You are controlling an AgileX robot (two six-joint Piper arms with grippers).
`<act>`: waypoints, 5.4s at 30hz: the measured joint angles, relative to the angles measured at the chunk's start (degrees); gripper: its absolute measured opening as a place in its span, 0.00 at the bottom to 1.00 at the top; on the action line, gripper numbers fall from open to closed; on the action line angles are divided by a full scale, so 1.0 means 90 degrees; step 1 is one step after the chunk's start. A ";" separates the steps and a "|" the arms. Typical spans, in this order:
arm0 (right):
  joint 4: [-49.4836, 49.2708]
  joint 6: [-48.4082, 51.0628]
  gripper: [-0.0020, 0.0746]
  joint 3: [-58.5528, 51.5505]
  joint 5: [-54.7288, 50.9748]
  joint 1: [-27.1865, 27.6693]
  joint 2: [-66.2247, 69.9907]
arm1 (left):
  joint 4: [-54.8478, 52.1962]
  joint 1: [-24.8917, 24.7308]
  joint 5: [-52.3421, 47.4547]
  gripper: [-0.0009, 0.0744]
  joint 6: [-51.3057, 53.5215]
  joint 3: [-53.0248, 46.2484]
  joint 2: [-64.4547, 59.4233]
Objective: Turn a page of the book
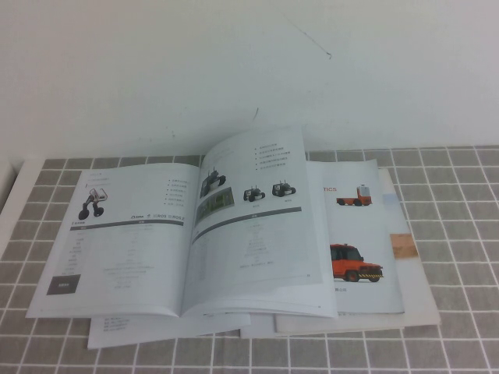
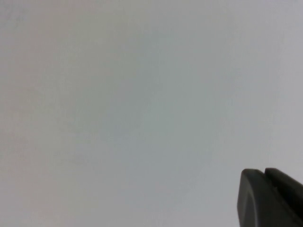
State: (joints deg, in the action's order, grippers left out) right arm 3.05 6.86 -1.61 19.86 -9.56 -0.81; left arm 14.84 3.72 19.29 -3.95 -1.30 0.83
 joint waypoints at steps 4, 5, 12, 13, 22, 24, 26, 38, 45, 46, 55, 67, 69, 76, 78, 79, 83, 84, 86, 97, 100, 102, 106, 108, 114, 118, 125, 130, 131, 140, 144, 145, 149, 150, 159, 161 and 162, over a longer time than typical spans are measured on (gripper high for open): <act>0.0000 0.0025 0.02 0.0000 0.1585 0.0000 0.0000 | -0.0053 0.0000 0.1208 0.01 -0.1417 0.0000 0.0000; 0.0000 0.0025 0.02 0.0000 0.1963 0.0000 0.0000 | -0.0133 0.0000 0.1645 0.01 -0.1682 0.0000 0.0000; -0.0057 0.0025 0.02 0.0000 0.3192 0.0000 0.0000 | -0.0580 0.0000 0.2573 0.01 -0.3081 0.0313 0.0000; -0.0062 0.0025 0.02 0.0023 0.3201 0.0000 0.0000 | -0.0635 0.0000 0.2423 0.01 -0.3177 0.0476 0.0000; -0.0105 0.0025 0.02 0.1678 0.2522 0.0000 0.0000 | -0.2400 0.0000 0.1134 0.01 -0.2690 0.2806 0.0014; -0.0105 0.0025 0.02 0.2253 0.1914 0.0000 0.0000 | -0.3020 0.0000 0.0805 0.01 -0.2604 0.3283 0.0014; -0.0105 0.0055 0.02 0.2816 0.1235 0.0000 0.0000 | -0.3508 0.0000 0.0568 0.01 -0.2576 0.3644 -0.0013; -0.0120 0.0567 0.02 0.5424 -0.3983 0.0000 0.2047 | -0.3761 0.0000 -0.3024 0.01 -0.2579 0.4811 -0.1641; -0.0227 0.0567 0.02 0.5729 -0.6456 0.0000 0.3831 | -0.2930 -0.0268 -0.5768 0.01 -0.2632 0.4786 -0.2887; -0.0227 0.0567 0.02 0.5729 -0.6568 0.0000 0.4037 | -0.2864 -0.0374 -0.6064 0.01 -0.2632 0.4786 -0.3065; -0.0854 0.0567 0.02 0.5729 -0.6653 0.0000 0.5314 | -0.2668 -0.0766 -0.6849 0.01 -0.2632 0.4772 -0.4272; -0.3648 0.1438 0.02 0.5729 -0.6351 0.0000 0.7509 | -0.2610 -0.0766 -0.6271 0.01 -0.2394 0.4772 -0.5300; -0.4104 0.1832 0.02 0.5729 -0.6289 0.0000 0.7829 | -0.2530 -0.0766 -0.6110 0.01 -0.2004 0.4772 -0.5569; -0.6743 0.4320 0.02 0.5729 -0.6293 0.0000 0.8616 | -0.0093 -0.0766 -0.4957 0.01 0.0794 0.4786 -0.7205; -0.7425 0.5174 0.02 0.5729 -0.6439 0.0000 0.8810 | 0.0819 -0.0766 -0.4915 0.01 0.1777 0.4852 -0.7740; -0.7766 0.5573 0.02 0.5729 -0.6500 0.0000 0.8920 | 0.1167 -0.0766 -0.4915 0.01 0.2374 0.4897 -0.8005; -0.8753 0.6536 0.04 0.5729 -0.6528 -0.0012 0.9360 | 0.2386 -0.0766 -0.5046 0.01 0.4015 0.5067 -0.9121; -0.8903 0.6651 0.06 0.5729 -0.6551 -0.0012 0.9462 | 0.2593 -0.0766 -0.5058 0.01 0.4299 0.5113 -0.9395; -0.9294 0.6970 0.13 0.5754 -0.6652 -0.0012 0.9750 | 0.2879 -0.0766 -0.5058 0.01 0.4717 0.5255 -0.9913; -1.0827 0.8864 0.32 0.5767 -0.7076 -0.0025 1.0490 | 0.3682 -0.0766 -0.5654 0.01 0.5532 0.6063 -1.1534; -1.0840 0.9044 0.26 0.5778 -0.6407 -0.0036 1.0503 | 0.3705 -0.0766 -0.5680 0.01 0.5558 0.6079 -1.1607; -1.0840 0.9137 0.20 0.5848 -0.5920 -0.0036 1.0614 | 0.3736 -0.0766 -0.5696 0.01 0.5558 0.6084 -1.1607; -1.0714 0.9174 0.10 0.6203 -0.5909 -0.0053 1.1071 | 0.3789 -0.0766 -0.5720 0.01 0.5558 0.6084 -1.1607; -1.0616 0.9081 0.07 0.6388 -0.6131 -0.0146 1.1329 | 0.3803 -0.0766 -0.5720 0.01 0.5573 0.6084 -1.1607; -1.0269 0.8850 0.04 0.6730 -0.5967 -0.0719 1.1942 | 0.3817 -0.0766 -0.5735 0.01 0.5624 0.6084 -1.1607; -1.0243 0.8841 0.04 0.6882 -0.5955 -0.0907 1.2216 | 0.3903 -0.0766 -0.5749 0.01 0.5701 0.6084 -1.1607; -1.0951 0.9198 0.04 0.7038 -0.7025 -0.0931 1.2333 | 0.4156 -0.0766 -0.5762 0.01 0.6086 0.6084 -1.1607; -1.1092 0.9552 0.04 0.7047 -0.7592 -0.1013 1.2333 | 0.4515 -0.0766 -0.5844 0.01 0.6362 0.6084 -1.1607; -1.1104 0.9580 0.04 0.7051 -0.7602 -0.1056 1.2333 | 0.4545 -0.0766 -0.5860 0.01 0.6389 0.6084 -1.1607; -1.1107 0.9679 0.04 0.7419 -0.7220 -0.1763 1.2398 | 0.4839 -0.0766 -0.6245 0.01 0.6715 0.6153 -1.1607; -1.1118 0.9690 0.04 0.7669 -0.6810 -0.2028 1.2458 | 0.4743 -0.0766 -0.6570 0.01 0.6785 0.6524 -1.1318; -1.1123 0.9694 0.04 0.7697 -0.6754 -0.2039 1.2458 | 0.4655 -0.0766 -0.6622 0.01 0.6740 0.6679 -1.1132; -1.1148 0.9694 0.04 0.7783 -0.6676 -0.2044 1.2468 | 0.4457 -0.0766 -0.6815 0.01 0.6400 0.7371 -1.0203; -1.1160 0.9694 0.04 0.7785 -0.6676 -0.2044 1.2484 | 0.4447 -0.0766 -0.6827 0.01 0.6339 0.7516 -0.9999; -1.1162 0.9694 0.04 0.7785 -0.6778 -0.2165 1.2655 | 0.4361 -0.0766 -0.7218 0.01 0.6222 0.8260 -0.9015; -1.1162 0.9694 0.04 0.7785 -0.6795 -0.2179 1.2655 | 0.4170 -0.0766 -0.7427 0.01 0.6148 0.8260 -0.9125; -1.1162 0.9694 0.04 0.7785 -0.6801 -0.2179 1.2655 | 0.4120 -0.0766 -0.7511 0.01 0.6134 0.8260 -0.9185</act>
State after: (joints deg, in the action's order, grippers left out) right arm -97.40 94.11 68.46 -41.35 -29.17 113.08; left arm 51.92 -3.17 -48.31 51.26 73.04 -81.84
